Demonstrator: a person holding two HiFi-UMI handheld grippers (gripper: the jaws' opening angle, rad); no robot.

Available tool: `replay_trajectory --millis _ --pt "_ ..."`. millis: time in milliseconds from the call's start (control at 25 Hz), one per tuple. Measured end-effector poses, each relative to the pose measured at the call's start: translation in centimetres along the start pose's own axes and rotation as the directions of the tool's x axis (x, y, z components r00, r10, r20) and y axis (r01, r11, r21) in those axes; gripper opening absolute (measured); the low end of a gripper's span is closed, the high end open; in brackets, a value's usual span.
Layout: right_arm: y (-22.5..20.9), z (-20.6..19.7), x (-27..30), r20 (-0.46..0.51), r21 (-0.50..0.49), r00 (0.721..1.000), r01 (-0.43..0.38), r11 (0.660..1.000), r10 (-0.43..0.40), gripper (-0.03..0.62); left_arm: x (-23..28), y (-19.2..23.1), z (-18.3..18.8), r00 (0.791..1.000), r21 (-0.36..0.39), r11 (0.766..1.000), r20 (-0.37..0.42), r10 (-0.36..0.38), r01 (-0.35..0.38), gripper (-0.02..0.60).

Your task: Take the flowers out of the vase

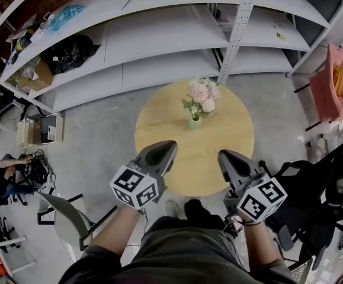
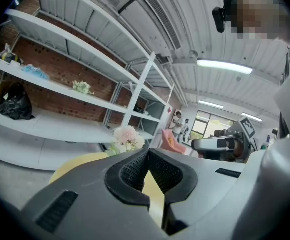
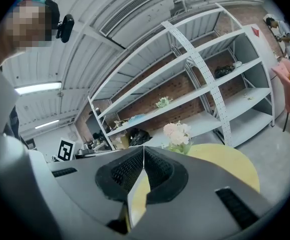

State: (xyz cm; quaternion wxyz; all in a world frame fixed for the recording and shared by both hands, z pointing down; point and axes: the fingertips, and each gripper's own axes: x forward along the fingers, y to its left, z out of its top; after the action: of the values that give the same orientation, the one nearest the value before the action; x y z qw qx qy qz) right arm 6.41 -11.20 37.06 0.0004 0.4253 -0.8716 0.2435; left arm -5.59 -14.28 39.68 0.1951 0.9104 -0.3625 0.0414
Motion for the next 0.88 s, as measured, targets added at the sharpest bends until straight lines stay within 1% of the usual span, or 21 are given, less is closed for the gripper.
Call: replay_trajectory --millis 160,200,240,360,480,720,880 --pt "-2.9 -0.1 0.8 -0.026 0.019 0.999 -0.018 1.0 0.019 0.015 3.2 1.4 -0.8 1.0 0.003 1.0 -0.015 0.028 -0.028 0.013" --pt "-3.6 -0.2 0.9 -0.033 0.023 0.999 -0.023 0.999 0.024 0.015 4.0 1.6 -1.2 0.999 0.0 0.999 -0.018 0.032 -0.032 0.048" --pt "-4.2 -0.4 1.0 -0.04 0.027 0.999 -0.027 0.999 0.028 0.015 4.7 1.9 -1.5 0.999 -0.002 0.999 -0.021 0.038 -0.038 0.069" --pt "-5.9 -1.0 1.3 -0.062 0.04 0.998 -0.03 0.999 0.033 0.015 6.6 2.9 -3.1 0.997 0.0 0.998 -0.038 0.061 -0.061 0.086" --pt "-7.2 -1.6 1.5 -0.084 0.047 0.996 -0.026 0.999 0.03 0.015 8.5 4.2 -4.8 0.995 -0.001 0.997 -0.061 0.073 -0.073 0.123" --pt "-9.6 -2.5 1.3 -0.12 0.058 0.993 0.002 0.998 0.005 0.015 12.3 5.9 -6.8 0.991 0.061 0.995 -0.109 0.083 -0.076 0.183" --pt "-10.5 -3.7 1.4 -0.133 0.072 0.991 0.02 0.997 -0.011 0.015 14.0 7.0 -8.3 0.989 0.067 0.995 -0.128 0.078 -0.07 0.203"
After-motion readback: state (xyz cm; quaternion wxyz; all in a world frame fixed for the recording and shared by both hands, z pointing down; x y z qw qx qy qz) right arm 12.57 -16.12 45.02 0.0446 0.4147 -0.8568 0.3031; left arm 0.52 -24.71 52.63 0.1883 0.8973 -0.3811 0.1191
